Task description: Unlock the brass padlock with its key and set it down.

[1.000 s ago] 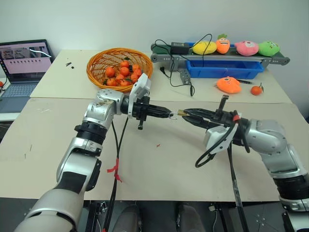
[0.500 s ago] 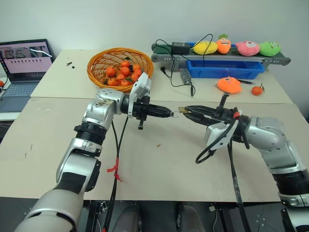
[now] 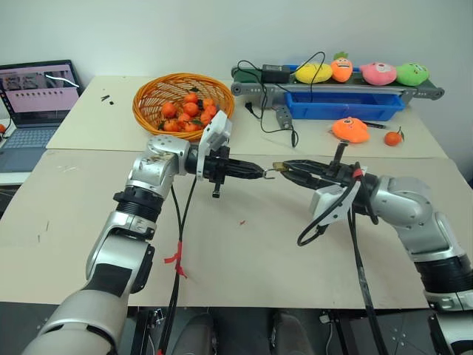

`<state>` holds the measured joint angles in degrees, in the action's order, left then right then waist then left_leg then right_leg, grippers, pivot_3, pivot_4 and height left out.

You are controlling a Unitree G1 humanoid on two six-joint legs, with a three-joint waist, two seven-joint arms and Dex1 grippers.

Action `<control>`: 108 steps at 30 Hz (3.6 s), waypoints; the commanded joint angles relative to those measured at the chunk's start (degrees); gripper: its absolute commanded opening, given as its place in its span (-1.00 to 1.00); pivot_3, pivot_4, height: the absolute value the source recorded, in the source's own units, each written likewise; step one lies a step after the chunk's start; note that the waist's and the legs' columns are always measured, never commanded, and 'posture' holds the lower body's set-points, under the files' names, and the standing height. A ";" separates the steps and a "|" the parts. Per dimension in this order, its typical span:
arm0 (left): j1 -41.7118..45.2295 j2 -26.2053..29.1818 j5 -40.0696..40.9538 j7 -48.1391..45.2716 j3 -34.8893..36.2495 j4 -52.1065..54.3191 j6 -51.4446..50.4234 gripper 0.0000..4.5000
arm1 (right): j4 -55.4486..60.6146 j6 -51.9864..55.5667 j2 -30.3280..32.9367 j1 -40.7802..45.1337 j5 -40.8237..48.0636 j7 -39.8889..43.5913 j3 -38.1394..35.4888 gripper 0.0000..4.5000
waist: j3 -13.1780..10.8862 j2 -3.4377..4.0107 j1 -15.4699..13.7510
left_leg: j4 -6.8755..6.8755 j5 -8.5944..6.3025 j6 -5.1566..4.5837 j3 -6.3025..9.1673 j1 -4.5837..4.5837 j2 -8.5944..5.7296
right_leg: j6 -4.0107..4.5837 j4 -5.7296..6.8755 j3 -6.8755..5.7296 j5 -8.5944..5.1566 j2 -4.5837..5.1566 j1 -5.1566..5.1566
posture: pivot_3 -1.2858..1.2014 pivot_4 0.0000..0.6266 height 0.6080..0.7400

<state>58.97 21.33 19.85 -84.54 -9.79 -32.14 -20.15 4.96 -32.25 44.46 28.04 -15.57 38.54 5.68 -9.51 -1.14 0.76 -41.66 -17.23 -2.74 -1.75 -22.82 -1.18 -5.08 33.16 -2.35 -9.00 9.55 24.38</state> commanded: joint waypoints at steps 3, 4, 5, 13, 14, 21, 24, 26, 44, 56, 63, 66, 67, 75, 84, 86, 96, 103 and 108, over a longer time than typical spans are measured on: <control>1.41 1.36 -0.21 0.28 2.18 -0.73 1.77 -0.99 | 1.28 -1.14 1.69 -0.10 1.87 -0.69 -2.49 -0.94 | 0.00 0.00 0.00 | 0.00 0.00 0.00 0.01 0.00 0.00 | 0.00 0.01 0.00 0.00 0.00 0.00 | 0.03 -0.52 1.00; 1.66 1.56 -0.32 0.35 2.35 -1.21 2.03 -0.99 | 1.50 -1.02 1.92 -0.24 2.06 -0.65 -2.62 -0.94 | 0.00 0.00 0.01 | 0.00 0.00 0.00 0.01 0.01 0.00 | 0.00 0.01 0.00 0.00 0.00 0.00 | 0.03 -0.52 1.00; 1.82 1.66 -0.44 0.36 2.49 -1.55 2.21 -0.99 | 1.66 -0.93 2.12 -0.33 2.20 -0.66 -2.66 -0.94 | 0.00 0.00 0.01 | 0.00 0.00 0.00 0.00 0.01 0.00 | 0.00 0.01 0.00 0.00 0.00 0.00 | 0.03 -0.52 1.00; 2.73 4.51 -1.31 1.46 4.56 -2.01 3.09 -0.99 | 5.40 4.33 2.30 -3.96 5.70 1.01 -2.66 -0.94 | 0.00 0.00 -0.01 | 0.00 0.00 0.00 0.00 0.00 0.00 | 0.00 0.00 0.00 0.00 0.00 0.00 | 0.03 -0.52 1.00; 2.81 5.04 -1.35 1.64 4.80 -1.52 3.06 -0.99 | 5.77 5.37 2.10 -4.71 6.06 1.34 -2.23 -0.94 | 0.00 0.00 -0.01 | 0.00 0.00 0.00 0.00 0.00 0.00 | 0.00 0.00 0.00 0.00 0.00 0.00 | 0.03 -0.52 1.00; 1.70 7.51 0.11 2.41 5.82 5.93 -0.76 -0.99 | 5.21 10.33 -0.75 -5.40 7.02 3.37 0.84 -0.94 | 0.00 0.00 -0.03 | 0.00 0.00 0.00 0.06 0.01 0.01 | 0.00 0.02 0.00 0.00 0.00 0.00 | 0.03 -0.52 1.00; 0.03 8.44 1.15 2.42 5.81 10.85 -3.52 -0.99 | 3.55 7.64 -1.52 -4.17 4.85 2.90 2.31 -0.94 | 0.00 0.00 0.02 | 0.00 0.01 0.01 0.14 0.00 0.01 | 0.00 0.02 0.00 0.00 0.00 0.01 | 0.03 -0.52 1.00; -1.18 9.31 2.12 2.57 5.76 14.33 -5.65 -0.99 | 2.24 5.42 -1.89 -3.38 3.02 2.16 3.32 -0.94 | 0.00 0.01 0.09 | 0.00 0.01 0.01 0.18 0.01 0.01 | 0.00 0.02 0.00 0.00 0.00 0.01 | 0.03 -0.52 1.00; -6.99 13.97 6.46 6.15 6.31 27.02 -12.64 -0.99 | -9.55 2.94 -7.05 0.92 0.94 4.20 9.25 -0.94 | -0.01 0.02 0.18 | 0.06 0.08 0.15 0.23 0.07 0.02 | 0.00 0.03 0.04 0.00 -0.02 0.02 | 0.03 -0.52 1.00; -6.87 13.41 7.06 7.03 5.70 27.04 -12.05 -0.99 | -17.61 -3.51 -6.63 2.63 -8.51 -0.68 12.88 -0.94 | -0.01 0.02 0.33 | 0.06 0.12 0.21 0.20 0.07 0.02 | 0.00 0.03 0.04 0.00 -0.02 0.02 | 0.03 -0.52 1.00; -6.36 13.02 6.93 6.73 5.18 26.34 -11.56 -1.00 | -19.79 -4.26 -6.55 3.15 -10.33 -2.07 13.47 -0.73 | -0.01 0.02 0.30 | 0.06 0.12 0.22 0.18 0.07 0.02 | 0.00 0.03 0.04 0.00 -0.02 0.02 | 0.03 -0.52 1.00; -6.09 12.88 6.80 6.36 4.92 25.92 -11.24 -1.00 | -19.69 -3.95 -6.47 3.45 -10.28 -2.13 13.16 -0.25 | -0.01 0.02 0.33 | 0.06 0.12 0.22 0.17 0.07 0.02 | 0.00 0.03 0.04 0.00 -0.02 0.02 | 0.03 -0.52 1.00; -6.05 12.89 6.72 6.16 4.79 25.83 -11.08 -1.00 | -19.52 -3.88 -6.33 3.47 -10.14 -2.06 13.04 -0.09 | -0.01 0.02 0.35 | 0.06 0.12 0.22 0.18 0.07 0.02 | 0.00 0.03 0.04 0.00 -0.02 0.02 | 0.03 -0.52 1.00; -6.27 13.36 5.25 4.62 3.56 24.50 -8.46 -1.00 | -15.02 -1.84 -3.78 1.19 -6.94 1.03 11.87 0.98 | -0.01 0.02 0.20 | 0.06 0.12 0.22 0.17 0.07 0.02 | 0.00 0.02 0.03 0.00 -0.02 0.01 | 0.03 -0.52 1.00; -6.49 13.57 4.79 3.95 3.46 23.55 -7.65 -1.00 | -4.00 8.61 4.74 -4.76 3.14 11.83 7.68 0.98 | -0.01 0.02 0.04 | 0.06 0.11 0.21 0.17 0.07 0.02 | 0.00 0.02 0.03 0.00 -0.02 -0.02 | 0.03 -0.52 1.00; -6.91 13.80 4.77 3.86 3.40 23.68 -7.80 -1.00 | -2.01 12.24 6.31 -5.23 5.78 13.86 5.99 0.98 | -0.01 0.02 0.04 | 0.05 0.11 0.20 0.17 0.07 0.02 | 0.00 0.02 0.03 0.00 -0.02 -0.02 | 0.03 -0.52 1.00; -12.25 15.79 4.73 5.27 3.70 26.34 -8.48 -0.56 | 9.01 56.83 10.44 -9.02 36.78 25.37 -7.47 1.00 | -0.01 0.02 -0.14 | 0.05 0.06 0.11 0.22 0.07 0.04 | 0.02 0.02 0.03 0.01 -0.01 -0.04 | 0.03 -0.52 1.00; -14.96 16.51 6.91 7.51 4.83 30.20 -12.29 0.56 | 12.36 68.31 8.81 -10.28 46.42 22.47 -14.49 1.00 | -0.01 0.02 -0.44 | 0.02 0.01 0.04 0.27 0.07 0.04 | 0.02 0.03 0.03 0.01 -0.01 -0.04 | 0.03 -0.52 1.00; -16.76 16.96 8.38 9.17 5.71 33.67 -14.83 0.98 | 14.47 71.58 8.45 -11.37 48.79 19.97 -16.40 1.00 | -0.01 0.02 -0.61 | 0.02 0.01 0.04 0.26 0.07 0.04 | 0.02 0.03 0.03 0.01 0.00 -0.03 | 0.03 -0.52 1.00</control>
<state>42.15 37.58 27.10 -76.14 -5.77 -1.29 -34.23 17.18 38.30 52.92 16.68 31.65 59.51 -7.96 -9.52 -1.12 0.15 -41.64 -17.22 -2.69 -1.49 -22.74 -1.14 -5.06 33.21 -2.32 -8.99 9.55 24.35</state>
